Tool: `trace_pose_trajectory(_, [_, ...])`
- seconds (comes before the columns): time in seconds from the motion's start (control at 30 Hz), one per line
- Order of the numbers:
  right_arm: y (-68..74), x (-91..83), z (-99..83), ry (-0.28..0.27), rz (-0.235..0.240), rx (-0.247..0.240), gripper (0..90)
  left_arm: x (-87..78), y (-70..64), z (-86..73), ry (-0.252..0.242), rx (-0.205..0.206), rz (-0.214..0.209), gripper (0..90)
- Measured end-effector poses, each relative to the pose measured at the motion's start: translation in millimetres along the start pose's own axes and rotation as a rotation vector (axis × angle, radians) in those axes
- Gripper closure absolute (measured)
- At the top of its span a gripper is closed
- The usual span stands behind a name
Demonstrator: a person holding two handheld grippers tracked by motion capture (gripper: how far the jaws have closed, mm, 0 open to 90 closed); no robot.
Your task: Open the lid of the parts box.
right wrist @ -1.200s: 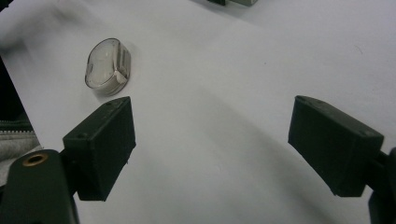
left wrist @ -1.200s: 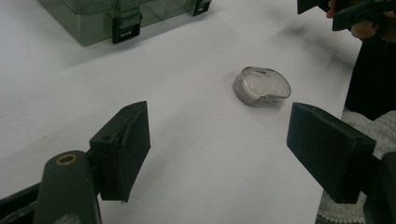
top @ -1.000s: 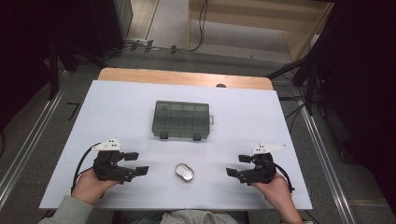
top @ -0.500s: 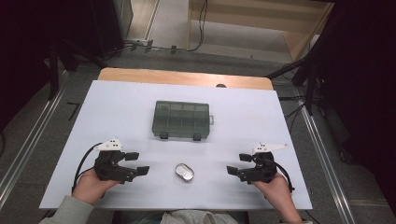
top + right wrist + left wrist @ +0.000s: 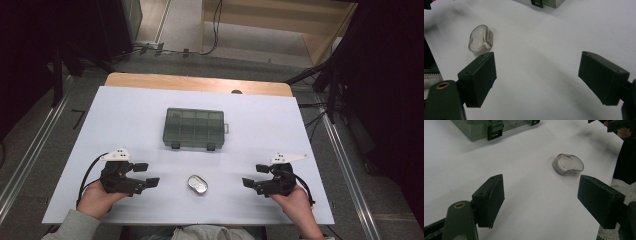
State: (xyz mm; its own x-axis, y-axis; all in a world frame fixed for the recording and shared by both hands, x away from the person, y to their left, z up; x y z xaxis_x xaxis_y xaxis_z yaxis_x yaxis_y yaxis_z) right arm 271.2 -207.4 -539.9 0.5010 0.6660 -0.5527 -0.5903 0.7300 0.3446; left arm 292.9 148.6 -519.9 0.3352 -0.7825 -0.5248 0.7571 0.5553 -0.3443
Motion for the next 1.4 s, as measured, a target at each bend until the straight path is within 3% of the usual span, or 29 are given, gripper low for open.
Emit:
trace_pose_trajectory(0.3, [-0.5,0.3,-0.2,0.004,0.005,0.003,13.2,0.1,0.2,-0.1,0.0,-0.003,-0.004,22.3])
trace_pose_trajectory(0.53, [-3.5,2.0,8.1,-0.032,0.01,0.031,13.3,0.4,-0.1,0.1,-0.001,-0.007,-0.012,22.3])
trace_pose_trajectory(1.4, [-9.9,18.5,23.7,-0.017,0.021,0.01,18.1,1.6,2.6,1.2,-0.004,-0.015,-0.006,22.3])
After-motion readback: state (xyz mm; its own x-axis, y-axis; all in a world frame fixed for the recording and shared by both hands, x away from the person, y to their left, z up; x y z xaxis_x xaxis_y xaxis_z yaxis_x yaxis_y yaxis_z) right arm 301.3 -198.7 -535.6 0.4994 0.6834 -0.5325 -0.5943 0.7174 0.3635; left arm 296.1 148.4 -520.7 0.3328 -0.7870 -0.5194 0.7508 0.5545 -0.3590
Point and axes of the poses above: each handheld gripper's, and its own axes: x roughly forward along the jaws, z roughly out of its top, y roughly to its left, the point moved 8 cm from there along x, roughly forward along the jaws, and after that the axes turned 7 degrees about -y, right-handed, at the moved point
